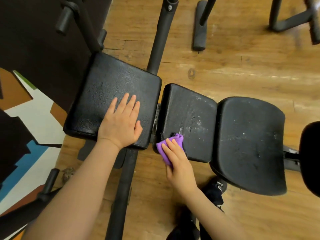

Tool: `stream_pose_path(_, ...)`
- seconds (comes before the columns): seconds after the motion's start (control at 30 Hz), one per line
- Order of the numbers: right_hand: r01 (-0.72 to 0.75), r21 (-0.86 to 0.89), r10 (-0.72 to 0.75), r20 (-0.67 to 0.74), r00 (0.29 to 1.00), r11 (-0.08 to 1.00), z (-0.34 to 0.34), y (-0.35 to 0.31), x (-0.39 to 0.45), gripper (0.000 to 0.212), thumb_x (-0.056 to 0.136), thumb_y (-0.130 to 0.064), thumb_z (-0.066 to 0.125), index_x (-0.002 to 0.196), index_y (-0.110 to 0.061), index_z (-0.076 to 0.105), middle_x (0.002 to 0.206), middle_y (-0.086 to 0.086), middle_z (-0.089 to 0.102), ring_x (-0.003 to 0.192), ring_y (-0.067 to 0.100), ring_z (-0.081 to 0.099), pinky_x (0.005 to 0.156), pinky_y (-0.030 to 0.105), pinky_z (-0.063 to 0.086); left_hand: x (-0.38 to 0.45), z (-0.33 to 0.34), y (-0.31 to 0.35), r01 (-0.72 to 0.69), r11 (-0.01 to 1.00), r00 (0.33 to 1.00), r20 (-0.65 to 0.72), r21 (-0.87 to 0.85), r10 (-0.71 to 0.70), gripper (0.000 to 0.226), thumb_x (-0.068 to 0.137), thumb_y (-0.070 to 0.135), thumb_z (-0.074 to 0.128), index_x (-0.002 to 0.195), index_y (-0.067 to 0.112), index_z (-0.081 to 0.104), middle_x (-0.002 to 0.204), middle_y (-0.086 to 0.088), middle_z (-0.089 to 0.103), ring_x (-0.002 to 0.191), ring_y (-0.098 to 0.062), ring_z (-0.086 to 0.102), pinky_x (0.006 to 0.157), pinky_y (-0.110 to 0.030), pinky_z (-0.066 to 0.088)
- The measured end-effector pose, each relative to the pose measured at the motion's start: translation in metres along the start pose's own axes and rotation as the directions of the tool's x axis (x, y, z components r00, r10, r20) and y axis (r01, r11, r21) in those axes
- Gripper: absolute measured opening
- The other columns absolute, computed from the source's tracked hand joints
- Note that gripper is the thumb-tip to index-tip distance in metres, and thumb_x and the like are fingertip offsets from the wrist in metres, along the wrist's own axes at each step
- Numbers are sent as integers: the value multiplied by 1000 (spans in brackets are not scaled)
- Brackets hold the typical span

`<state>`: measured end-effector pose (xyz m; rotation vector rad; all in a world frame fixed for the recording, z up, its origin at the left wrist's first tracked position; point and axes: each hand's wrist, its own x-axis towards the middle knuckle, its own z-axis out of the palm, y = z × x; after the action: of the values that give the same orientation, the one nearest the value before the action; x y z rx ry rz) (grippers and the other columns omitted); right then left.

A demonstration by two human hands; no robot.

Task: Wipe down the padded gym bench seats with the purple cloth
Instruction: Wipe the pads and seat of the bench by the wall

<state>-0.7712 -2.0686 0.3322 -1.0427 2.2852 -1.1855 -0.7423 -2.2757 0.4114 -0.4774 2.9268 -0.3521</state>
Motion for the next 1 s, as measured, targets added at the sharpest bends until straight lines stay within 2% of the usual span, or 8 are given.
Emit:
stream_pose_path(0.13, 20, -35, -20, 13, 1000, 999, 7, 4, 8, 51, 83, -13, 41, 132, -2, 50, 141, 13, 44, 136, 23, 28, 115, 25, 12, 0, 1, -1, 0, 1000, 1000, -1, 2, 0, 64, 82, 33, 31, 130, -2, 54, 139, -21, 50, 131, -37, 44, 108, -51, 23)
stream_pose_path(0.23, 17, -34, -19, -52, 998, 999, 9, 6, 26, 52, 83, -12, 42, 133, 0, 47, 142, 17, 42, 137, 25, 26, 116, 31, 14, 0, 2, -2, 3, 1000, 1000, -8, 0, -3, 63, 82, 33, 32, 130, -2, 54, 139, -21, 49, 132, -37, 43, 109, -50, 20)
stream_pose_path(0.3, -44, -17, 42, -99, 994, 999, 5, 5, 49, 52, 82, -6, 45, 134, 0, 47, 143, 17, 41, 139, 24, 24, 115, 34, 15, 1, 3, -1, 1, 1000, 1000, -17, 6, -1, 63, 82, 32, 32, 130, -2, 54, 139, -21, 50, 132, -36, 43, 109, -49, 20)
stream_pose_path(0.43, -172, 18, 173, -141, 975, 985, -17, 13, 122, 52, 77, 5, 45, 129, 3, 50, 140, 21, 43, 136, 35, 32, 114, 29, 11, 1, 4, -2, 2, 1000, 1000, -20, 5, -2, 62, 83, 32, 33, 131, -1, 54, 139, -21, 49, 132, -36, 43, 109, -49, 21)
stream_pose_path(0.53, -201, -23, 196, -144, 970, 979, -32, 27, 174, 53, 72, -7, 38, 122, 3, 53, 129, 20, 50, 124, 37, 41, 111, 44, 26, 1, 4, -2, 1, 1000, 1000, -25, 10, -1, 62, 82, 31, 34, 130, -1, 54, 139, -20, 50, 131, -36, 43, 109, -50, 22)
stream_pose_path(0.6, -200, -55, 190, -149, 971, 978, -35, 32, 188, 50, 76, -12, 38, 122, 1, 53, 129, 19, 50, 124, 35, 42, 109, 45, 28, 1, 4, -2, -3, 1000, 1000, -30, 7, 3, 61, 81, 30, 34, 130, -1, 55, 139, -20, 50, 131, -36, 44, 109, -50, 23)
stream_pose_path(0.8, -246, -15, 235, -252, 939, 969, -19, 30, 155, 49, 86, -1, 48, 135, -4, 46, 147, 14, 37, 139, 26, 29, 112, 24, 14, 1, 3, -3, -3, 1000, 999, -34, 5, 3, 62, 80, 30, 34, 129, -1, 56, 138, -21, 51, 130, -36, 45, 109, -50, 24)
stream_pose_path(1.0, -201, -31, 188, -239, 953, 979, 1, 13, 63, 55, 74, 0, 45, 128, -3, 54, 140, 13, 47, 135, 25, 36, 111, 30, 22, 1, 2, -1, -7, 1000, 999, -35, 0, 7, 62, 80, 29, 33, 128, -2, 56, 137, -21, 52, 129, -36, 46, 108, -50, 24)
